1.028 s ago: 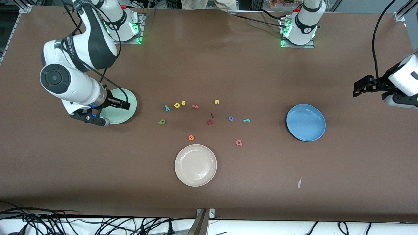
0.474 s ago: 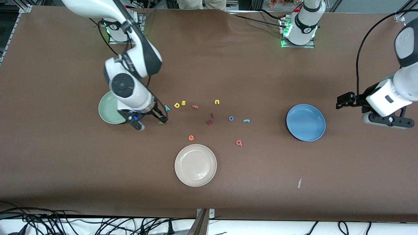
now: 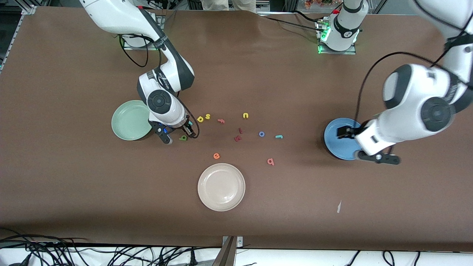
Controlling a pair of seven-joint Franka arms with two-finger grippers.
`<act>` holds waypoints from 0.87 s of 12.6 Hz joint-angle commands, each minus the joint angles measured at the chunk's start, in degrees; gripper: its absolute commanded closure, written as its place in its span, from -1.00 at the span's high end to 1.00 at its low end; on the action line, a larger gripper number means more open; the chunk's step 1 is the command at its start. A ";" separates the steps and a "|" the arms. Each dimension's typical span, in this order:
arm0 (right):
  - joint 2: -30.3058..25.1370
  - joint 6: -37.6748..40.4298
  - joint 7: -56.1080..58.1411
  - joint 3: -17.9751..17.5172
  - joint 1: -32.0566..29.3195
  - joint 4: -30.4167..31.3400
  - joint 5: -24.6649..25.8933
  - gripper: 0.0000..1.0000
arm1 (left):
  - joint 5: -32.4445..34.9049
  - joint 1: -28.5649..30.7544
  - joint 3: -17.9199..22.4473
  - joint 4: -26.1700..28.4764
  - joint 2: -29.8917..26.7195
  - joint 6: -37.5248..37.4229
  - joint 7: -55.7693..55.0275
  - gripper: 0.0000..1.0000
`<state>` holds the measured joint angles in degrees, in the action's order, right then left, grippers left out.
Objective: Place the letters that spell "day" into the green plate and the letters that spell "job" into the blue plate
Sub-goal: 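Move the right gripper to the teal y while the left gripper reaches letters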
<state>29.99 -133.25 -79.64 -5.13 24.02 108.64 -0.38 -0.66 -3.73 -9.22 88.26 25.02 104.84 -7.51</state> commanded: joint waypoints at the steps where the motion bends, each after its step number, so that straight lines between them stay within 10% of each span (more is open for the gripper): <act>1: -1.25 -4.21 -0.70 0.12 -0.11 5.08 0.64 0.57 | -0.65 -4.69 0.35 -0.89 4.24 3.25 -10.81 1.00; 11: 0.25 -7.54 -7.97 -0.23 0.59 6.49 -0.59 0.57 | -0.66 -18.58 0.35 8.67 9.00 23.02 -32.28 1.00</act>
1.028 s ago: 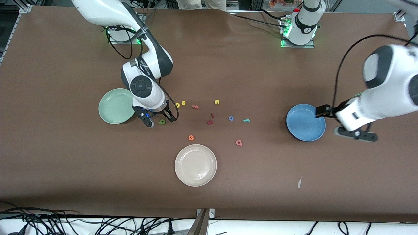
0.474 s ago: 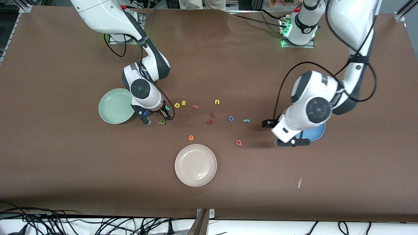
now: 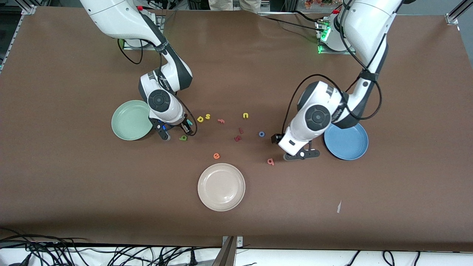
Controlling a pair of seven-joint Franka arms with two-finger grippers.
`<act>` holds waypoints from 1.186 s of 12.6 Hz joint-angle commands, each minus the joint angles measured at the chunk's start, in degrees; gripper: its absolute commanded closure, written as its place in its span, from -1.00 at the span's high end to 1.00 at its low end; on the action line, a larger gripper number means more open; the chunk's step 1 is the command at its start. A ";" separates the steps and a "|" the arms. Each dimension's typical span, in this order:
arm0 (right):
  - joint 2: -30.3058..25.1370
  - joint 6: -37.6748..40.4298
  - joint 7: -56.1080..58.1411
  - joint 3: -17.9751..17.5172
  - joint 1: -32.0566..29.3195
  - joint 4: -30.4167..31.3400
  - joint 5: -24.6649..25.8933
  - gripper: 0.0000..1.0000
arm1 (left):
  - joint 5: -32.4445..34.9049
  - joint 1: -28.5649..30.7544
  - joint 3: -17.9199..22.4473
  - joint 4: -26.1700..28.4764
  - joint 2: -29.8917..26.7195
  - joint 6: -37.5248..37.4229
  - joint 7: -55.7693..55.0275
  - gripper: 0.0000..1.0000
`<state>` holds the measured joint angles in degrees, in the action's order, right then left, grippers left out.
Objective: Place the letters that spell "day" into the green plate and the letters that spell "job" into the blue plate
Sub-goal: 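Grasp the teal y with the right gripper while the left gripper lowers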
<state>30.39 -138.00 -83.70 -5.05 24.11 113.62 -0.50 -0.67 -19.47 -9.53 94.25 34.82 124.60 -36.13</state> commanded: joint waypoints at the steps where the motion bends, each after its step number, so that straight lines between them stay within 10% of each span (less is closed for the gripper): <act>1: -0.24 -4.02 -4.27 -0.31 0.50 2.30 -0.47 0.57 | -0.48 -4.16 0.74 3.91 -0.37 5.63 -5.95 1.00; 10: -0.60 -10.36 -9.55 -1.19 0.59 5.56 -0.38 0.43 | 10.15 -10.77 0.83 7.70 4.02 15.15 -21.17 1.00; 15: -0.86 -9.92 -8.15 -1.19 0.59 5.04 -0.38 -0.36 | 9.98 -10.85 0.83 6.74 4.73 15.06 -21.26 0.62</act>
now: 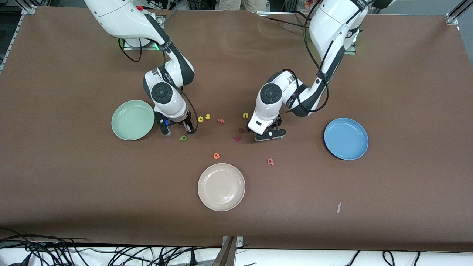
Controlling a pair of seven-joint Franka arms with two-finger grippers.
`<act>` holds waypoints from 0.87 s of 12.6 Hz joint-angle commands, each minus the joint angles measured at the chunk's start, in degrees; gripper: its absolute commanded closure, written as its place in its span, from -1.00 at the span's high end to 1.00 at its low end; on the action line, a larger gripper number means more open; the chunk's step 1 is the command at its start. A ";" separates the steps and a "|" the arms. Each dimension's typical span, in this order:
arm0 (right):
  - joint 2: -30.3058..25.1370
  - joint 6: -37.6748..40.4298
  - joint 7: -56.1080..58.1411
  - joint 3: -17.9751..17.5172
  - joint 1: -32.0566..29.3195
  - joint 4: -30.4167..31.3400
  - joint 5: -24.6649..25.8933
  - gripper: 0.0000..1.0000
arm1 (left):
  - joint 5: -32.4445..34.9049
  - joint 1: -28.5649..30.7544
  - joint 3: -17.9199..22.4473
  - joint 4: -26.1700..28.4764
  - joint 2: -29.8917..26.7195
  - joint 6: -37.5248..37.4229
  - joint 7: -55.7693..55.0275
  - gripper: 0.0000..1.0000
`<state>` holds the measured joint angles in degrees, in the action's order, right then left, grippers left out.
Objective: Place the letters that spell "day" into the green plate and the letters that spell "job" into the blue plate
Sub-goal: 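Grasp the teal y with the right gripper while the left gripper lowers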
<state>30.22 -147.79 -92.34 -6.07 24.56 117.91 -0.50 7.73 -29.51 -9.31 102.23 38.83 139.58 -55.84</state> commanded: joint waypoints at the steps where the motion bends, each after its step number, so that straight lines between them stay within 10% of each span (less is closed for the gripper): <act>1: -0.95 0.13 0.76 -0.09 0.05 -0.13 -0.38 -0.41 | 1.50 -0.90 0.60 -1.76 1.24 0.08 -1.55 0.57; 11: -7.44 23.06 26.03 9.91 -0.65 -7.52 -0.56 -0.59 | 1.85 -0.90 0.78 -4.93 3.36 -0.89 -1.12 0.09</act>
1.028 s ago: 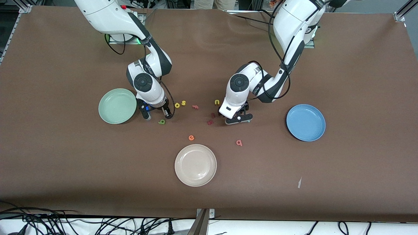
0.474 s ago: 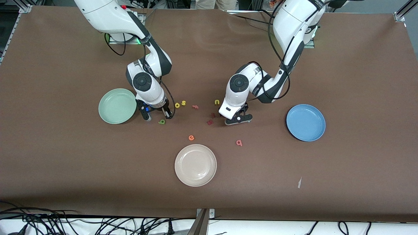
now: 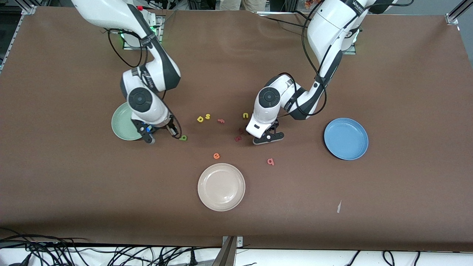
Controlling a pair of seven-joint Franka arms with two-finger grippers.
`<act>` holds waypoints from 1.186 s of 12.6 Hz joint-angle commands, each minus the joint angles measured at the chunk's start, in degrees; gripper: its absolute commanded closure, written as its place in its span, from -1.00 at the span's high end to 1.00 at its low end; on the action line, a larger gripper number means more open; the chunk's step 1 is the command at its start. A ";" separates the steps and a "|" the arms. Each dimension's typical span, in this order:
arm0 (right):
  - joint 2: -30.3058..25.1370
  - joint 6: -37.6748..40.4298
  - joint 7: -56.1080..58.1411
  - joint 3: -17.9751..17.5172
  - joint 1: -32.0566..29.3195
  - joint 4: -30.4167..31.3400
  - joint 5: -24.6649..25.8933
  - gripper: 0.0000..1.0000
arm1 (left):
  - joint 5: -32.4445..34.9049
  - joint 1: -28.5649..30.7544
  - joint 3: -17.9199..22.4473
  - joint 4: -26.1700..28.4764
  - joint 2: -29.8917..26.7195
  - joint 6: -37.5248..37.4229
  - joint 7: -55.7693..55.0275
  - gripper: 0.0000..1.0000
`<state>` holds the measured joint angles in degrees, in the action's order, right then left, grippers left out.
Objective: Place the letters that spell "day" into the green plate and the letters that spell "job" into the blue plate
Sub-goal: 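Grasp the teal y with the right gripper while the left gripper lowers, then put the y on the green plate while the left gripper grasps the o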
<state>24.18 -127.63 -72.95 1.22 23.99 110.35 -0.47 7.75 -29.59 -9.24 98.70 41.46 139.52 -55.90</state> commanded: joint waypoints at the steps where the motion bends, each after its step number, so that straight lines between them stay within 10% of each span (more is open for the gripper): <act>1: -2.29 5.26 11.90 4.74 -0.08 0.13 -0.58 -0.59 | 1.83 -0.82 0.71 -1.32 0.73 -1.00 -1.06 0.02; 11: -6.86 -9.11 25.58 10.03 -0.17 20.07 -3.66 -0.56 | 1.92 -0.82 0.71 -1.14 0.64 -2.76 -0.62 -0.51; 12: -6.95 -9.04 25.49 10.03 -0.17 20.00 -3.66 -0.42 | 1.92 -0.82 0.71 -1.23 0.56 -3.46 -0.62 -0.55; 14: -7.04 -8.86 25.49 10.03 -0.17 19.82 -3.66 0.98 | 2.44 -0.39 0.71 -1.49 -0.14 -5.74 0.25 -0.63; 15: -8.09 -8.78 25.67 10.03 -0.17 19.73 -3.66 1.00 | 2.62 -0.04 0.71 -2.02 -0.76 -7.32 1.31 -0.66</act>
<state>19.61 -136.35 -48.56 11.25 23.63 128.61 -3.22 8.06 -29.70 -9.12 97.36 41.47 135.92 -55.64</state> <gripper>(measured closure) 0.485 0.714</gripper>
